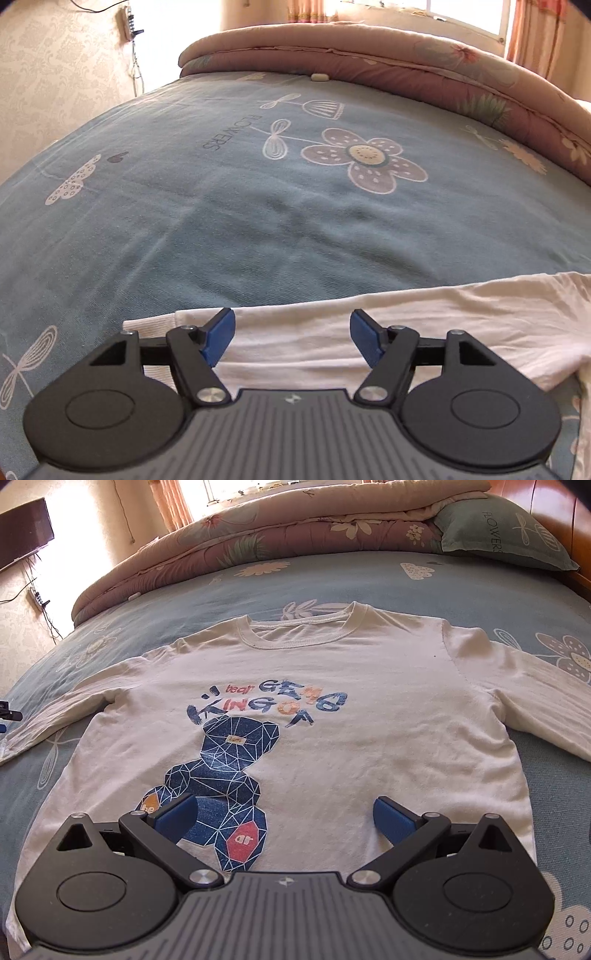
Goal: Fold clothes
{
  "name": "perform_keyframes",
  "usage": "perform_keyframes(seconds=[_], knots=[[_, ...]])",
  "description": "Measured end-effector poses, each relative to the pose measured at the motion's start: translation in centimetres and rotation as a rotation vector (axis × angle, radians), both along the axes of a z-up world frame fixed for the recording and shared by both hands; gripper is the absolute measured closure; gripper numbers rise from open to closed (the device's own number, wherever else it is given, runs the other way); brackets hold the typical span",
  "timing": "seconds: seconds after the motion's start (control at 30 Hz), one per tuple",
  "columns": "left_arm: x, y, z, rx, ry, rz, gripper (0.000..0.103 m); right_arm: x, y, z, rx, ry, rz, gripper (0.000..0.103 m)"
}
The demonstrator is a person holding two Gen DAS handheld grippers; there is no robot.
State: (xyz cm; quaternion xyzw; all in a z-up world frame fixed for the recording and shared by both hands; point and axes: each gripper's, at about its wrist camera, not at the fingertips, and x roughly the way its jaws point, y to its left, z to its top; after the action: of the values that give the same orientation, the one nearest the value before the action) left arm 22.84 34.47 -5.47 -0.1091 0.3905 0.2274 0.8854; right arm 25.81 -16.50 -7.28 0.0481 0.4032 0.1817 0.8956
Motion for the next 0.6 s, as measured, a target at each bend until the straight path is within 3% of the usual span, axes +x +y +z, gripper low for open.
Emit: perform_keyframes(seconds=[0.13, 0.27, 0.4, 0.6], knots=[[-1.9, -0.9, 0.1, -0.025, -0.022, 0.030, 0.032, -0.3, -0.1, 0.4, 0.019, -0.001, 0.004, 0.000], [-4.2, 1.6, -2.2, -0.128, -0.034, 0.176, 0.033, -0.4, 0.0, 0.6, 0.022, -0.010, 0.008, 0.000], [-5.4, 3.3, -3.7, -0.121, -0.064, 0.201, 0.041, -0.1, -0.1, 0.2, 0.010, 0.001, -0.005, 0.000], [-4.5, 3.0, -2.7, -0.077, -0.001, 0.230, 0.047, 0.2, 0.0, -0.1, -0.007, 0.001, -0.012, 0.000]])
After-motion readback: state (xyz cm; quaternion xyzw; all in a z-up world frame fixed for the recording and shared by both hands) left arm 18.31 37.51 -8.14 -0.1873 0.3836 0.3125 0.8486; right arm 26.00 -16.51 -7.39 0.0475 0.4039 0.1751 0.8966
